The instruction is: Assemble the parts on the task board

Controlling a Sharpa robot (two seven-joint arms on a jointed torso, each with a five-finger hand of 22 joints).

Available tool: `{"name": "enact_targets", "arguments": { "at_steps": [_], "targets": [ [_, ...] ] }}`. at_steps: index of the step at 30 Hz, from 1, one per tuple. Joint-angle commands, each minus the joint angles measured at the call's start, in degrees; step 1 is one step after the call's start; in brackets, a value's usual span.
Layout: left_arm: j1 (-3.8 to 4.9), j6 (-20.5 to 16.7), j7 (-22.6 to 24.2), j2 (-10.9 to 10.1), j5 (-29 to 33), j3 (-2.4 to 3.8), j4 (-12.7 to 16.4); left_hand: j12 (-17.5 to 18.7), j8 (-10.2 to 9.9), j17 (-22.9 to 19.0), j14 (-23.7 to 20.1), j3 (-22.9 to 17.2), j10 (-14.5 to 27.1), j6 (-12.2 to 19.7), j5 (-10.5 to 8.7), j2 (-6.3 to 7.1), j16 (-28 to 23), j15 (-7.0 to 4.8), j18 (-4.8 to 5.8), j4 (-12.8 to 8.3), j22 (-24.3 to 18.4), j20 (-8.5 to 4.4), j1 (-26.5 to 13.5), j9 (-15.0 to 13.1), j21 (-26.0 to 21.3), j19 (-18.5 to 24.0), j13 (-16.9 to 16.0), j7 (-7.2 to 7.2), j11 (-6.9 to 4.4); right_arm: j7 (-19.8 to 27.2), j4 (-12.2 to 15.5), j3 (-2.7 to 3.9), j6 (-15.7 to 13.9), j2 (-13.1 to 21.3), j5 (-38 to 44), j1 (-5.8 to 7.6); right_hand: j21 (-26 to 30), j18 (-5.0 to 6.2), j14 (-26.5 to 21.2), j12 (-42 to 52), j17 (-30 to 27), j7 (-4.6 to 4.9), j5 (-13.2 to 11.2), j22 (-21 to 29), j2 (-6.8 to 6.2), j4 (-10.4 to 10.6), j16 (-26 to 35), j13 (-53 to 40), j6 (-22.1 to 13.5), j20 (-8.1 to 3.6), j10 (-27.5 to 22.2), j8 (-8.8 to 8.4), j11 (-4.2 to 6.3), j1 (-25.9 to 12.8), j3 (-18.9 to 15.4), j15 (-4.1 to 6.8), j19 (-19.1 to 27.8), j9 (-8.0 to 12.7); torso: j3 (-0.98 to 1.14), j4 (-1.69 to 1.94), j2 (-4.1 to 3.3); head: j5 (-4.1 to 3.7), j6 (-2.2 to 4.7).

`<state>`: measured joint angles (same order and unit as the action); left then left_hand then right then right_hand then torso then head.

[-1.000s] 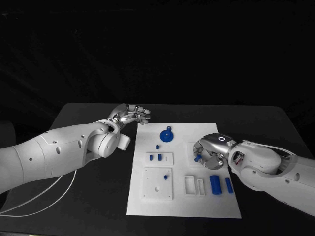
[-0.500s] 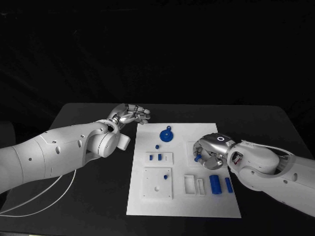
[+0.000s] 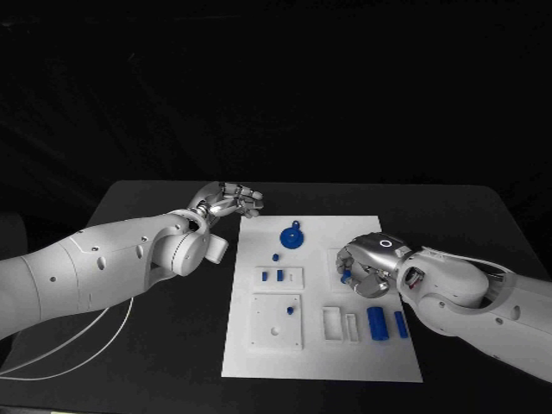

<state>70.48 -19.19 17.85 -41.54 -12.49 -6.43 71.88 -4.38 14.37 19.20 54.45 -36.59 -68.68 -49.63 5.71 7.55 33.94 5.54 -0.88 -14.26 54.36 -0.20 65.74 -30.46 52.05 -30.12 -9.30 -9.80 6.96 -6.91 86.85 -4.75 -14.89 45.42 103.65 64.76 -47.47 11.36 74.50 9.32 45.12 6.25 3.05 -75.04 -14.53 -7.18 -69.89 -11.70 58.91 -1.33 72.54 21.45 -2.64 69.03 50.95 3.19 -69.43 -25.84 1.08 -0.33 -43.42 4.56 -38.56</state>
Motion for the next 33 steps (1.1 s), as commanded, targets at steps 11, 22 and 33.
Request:
{"name": "enact_targets", "arguments": {
  "at_steps": [11, 22, 33],
  "targets": [
    [0.02, 0.5, 0.4, 0.1, 0.3, 0.04, -0.1, 0.2, 0.3, 0.3, 0.3, 0.0, 0.1, 0.5, -0.33, -0.12, -0.3, 0.14, -1.04, 0.4, 0.1, 0.14, -0.6, 0.1, -0.3, -0.2, 0.1, -0.15, 0.11, -0.9, 2.7, 0.63, -3.2, 0.8, 3.1, -0.09, -0.4, 3.64, -0.2, 0.5, 0.1, -0.33, -0.2, -1.1, 0.55, -0.2, -0.2, -0.5, 0.9, -0.10, 2.4, 0.57, 0.28, 0.2, 0.4, 0.87, -0.2, -0.3, 0.04, -0.03, 0.03, 0.12, 0.07],
    [0.02, 0.5, 0.4, 0.3, 0.3, 0.04, -0.2, 0.2, 0.3, 0.4, 0.3, 0.0, 0.2, 0.5, -0.33, -0.10, -0.4, 0.13, -1.08, 0.4, 0.2, 0.13, -0.5, 0.1, -0.3, -0.3, 0.2, -0.16, 0.11, -0.6, 8.1, 1.90, -3.2, 1.3, 1.8, -0.07, -0.4, 3.64, -0.2, 0.5, 0.1, -0.38, -0.2, -1.1, 0.46, -0.2, -0.2, -0.5, 1.0, -0.12, 2.5, 0.62, 0.33, 0.2, 0.4, 0.92, -0.2, -0.3, 0.01, -0.04, 0.02, 0.31, 0.31],
    [0.02, 0.4, 0.4, 0.8, 0.3, 0.04, -0.3, 0.2, 0.3, 0.4, 0.3, 0.0, 0.2, 0.6, -0.34, -0.09, -0.5, 0.13, -1.10, 0.4, 0.2, 0.13, -0.5, 0.1, -0.2, -0.3, 0.2, -0.17, 0.12, 0.6, 9.8, 1.56, -2.4, -4.6, 0.3, -1.01, -0.5, 3.64, -0.2, 0.4, 0.1, -0.36, -0.2, -1.0, 0.66, -0.1, -0.2, -0.6, 0.9, -0.14, 2.5, 0.59, 0.33, 0.2, 0.5, 0.92, -0.2, -0.3, -0.01, 0.00, 0.00, 1.51, 0.24]
  ]
}}
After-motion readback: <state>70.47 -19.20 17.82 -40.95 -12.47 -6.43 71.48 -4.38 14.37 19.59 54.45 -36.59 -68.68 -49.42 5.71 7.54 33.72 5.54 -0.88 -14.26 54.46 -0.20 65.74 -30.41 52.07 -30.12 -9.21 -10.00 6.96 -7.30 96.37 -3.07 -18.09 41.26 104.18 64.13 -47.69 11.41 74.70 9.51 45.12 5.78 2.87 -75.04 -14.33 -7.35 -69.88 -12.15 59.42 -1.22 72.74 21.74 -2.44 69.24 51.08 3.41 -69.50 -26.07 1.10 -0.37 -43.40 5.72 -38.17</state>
